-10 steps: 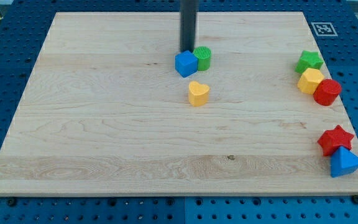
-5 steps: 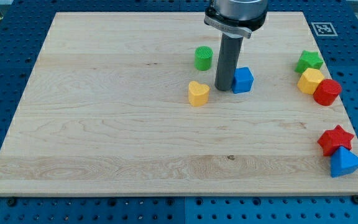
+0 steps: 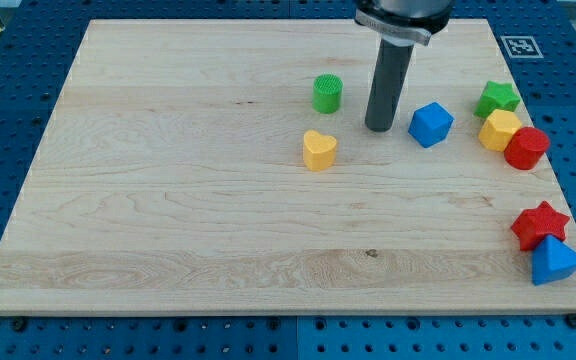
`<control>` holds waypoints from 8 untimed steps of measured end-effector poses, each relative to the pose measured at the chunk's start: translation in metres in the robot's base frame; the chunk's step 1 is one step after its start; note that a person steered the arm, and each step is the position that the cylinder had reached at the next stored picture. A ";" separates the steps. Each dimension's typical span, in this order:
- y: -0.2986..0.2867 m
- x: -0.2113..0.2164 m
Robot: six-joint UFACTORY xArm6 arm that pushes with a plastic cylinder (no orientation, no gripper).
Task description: Separate the blue cube from the green circle
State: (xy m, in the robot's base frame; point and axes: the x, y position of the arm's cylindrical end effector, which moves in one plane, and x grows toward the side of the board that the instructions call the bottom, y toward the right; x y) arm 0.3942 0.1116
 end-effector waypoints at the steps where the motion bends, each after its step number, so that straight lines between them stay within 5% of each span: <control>1: 0.024 -0.002; 3: 0.057 -0.001; 7: -0.126 0.028; 8: -0.106 0.060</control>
